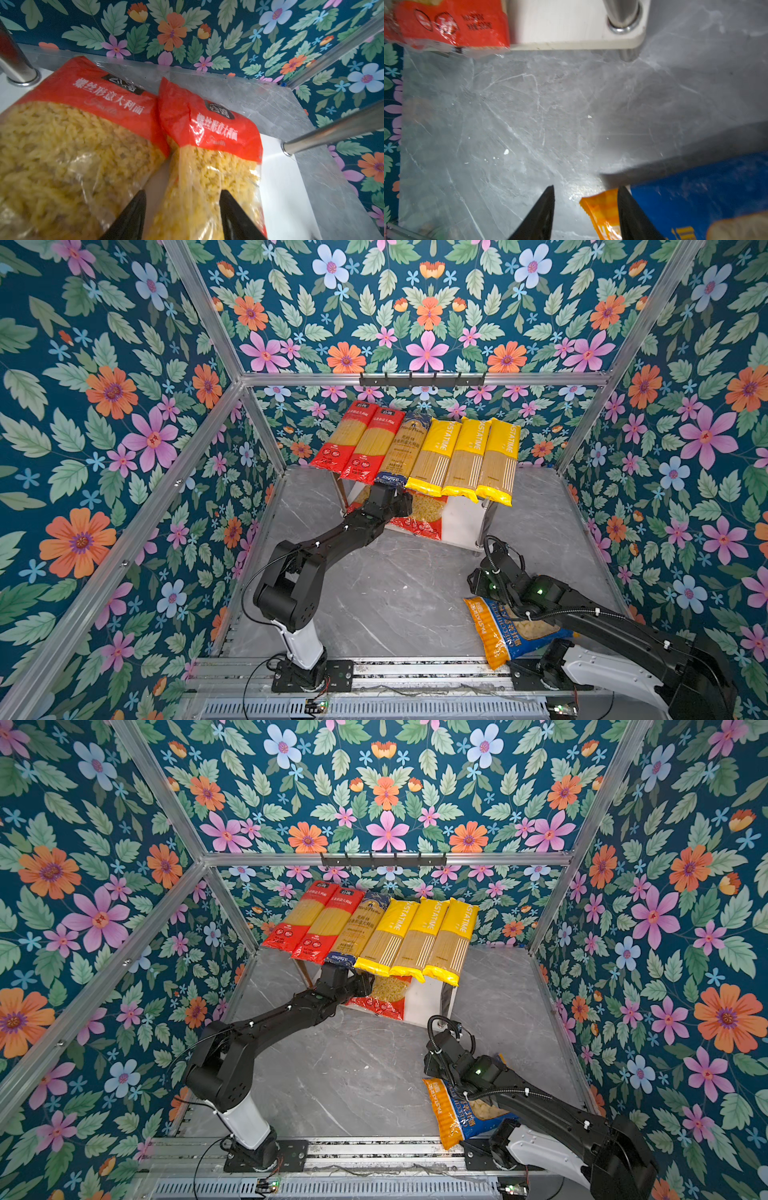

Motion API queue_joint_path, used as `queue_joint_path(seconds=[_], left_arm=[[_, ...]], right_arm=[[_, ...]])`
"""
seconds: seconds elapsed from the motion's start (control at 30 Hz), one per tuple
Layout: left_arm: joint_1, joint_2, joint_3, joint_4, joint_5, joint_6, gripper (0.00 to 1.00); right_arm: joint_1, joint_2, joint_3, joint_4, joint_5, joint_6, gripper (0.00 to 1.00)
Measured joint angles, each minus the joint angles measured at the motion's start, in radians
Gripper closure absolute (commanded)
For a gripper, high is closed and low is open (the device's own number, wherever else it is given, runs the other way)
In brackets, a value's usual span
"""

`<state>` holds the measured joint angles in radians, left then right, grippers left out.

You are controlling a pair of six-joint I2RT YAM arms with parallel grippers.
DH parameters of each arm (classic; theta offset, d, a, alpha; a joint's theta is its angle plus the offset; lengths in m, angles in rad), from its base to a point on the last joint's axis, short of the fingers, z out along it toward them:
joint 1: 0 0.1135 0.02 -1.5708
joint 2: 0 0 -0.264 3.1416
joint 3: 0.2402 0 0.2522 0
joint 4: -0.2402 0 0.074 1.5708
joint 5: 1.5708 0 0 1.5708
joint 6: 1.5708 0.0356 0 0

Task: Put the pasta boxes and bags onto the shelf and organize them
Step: 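Open the left gripper and withdraw while right gripper reaches the blue-and-orange bag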

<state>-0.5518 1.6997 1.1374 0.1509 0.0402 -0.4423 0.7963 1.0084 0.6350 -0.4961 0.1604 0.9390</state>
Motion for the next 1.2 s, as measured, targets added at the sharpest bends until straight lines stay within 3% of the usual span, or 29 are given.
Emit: queue_joint_path(seconds=[0.23,0.47,0.9,1.2], left_arm=[[-0.111,-0.189,-0.180,0.003,-0.070,0.002,0.35],[-0.204,-0.321,-0.310,0.005,-0.143,-0.031,0.34],[-0.361,-0.462,-0.517,0.005,-0.227,-0.176,0.35],[-0.420,-0.538,-0.644,0.005,-0.251,-0.279,0.36]], right_arm=[[0.041,-0.016,0.010,-0.209,0.008,0.108,0.43],[0.067,-0.006,-0.031,-0.291,0.007,0.208,0.43],[0.148,0.122,-0.025,-0.228,0.058,0.260,0.43],[0.196,0.243,0.033,-0.075,0.038,0.253,0.44]])
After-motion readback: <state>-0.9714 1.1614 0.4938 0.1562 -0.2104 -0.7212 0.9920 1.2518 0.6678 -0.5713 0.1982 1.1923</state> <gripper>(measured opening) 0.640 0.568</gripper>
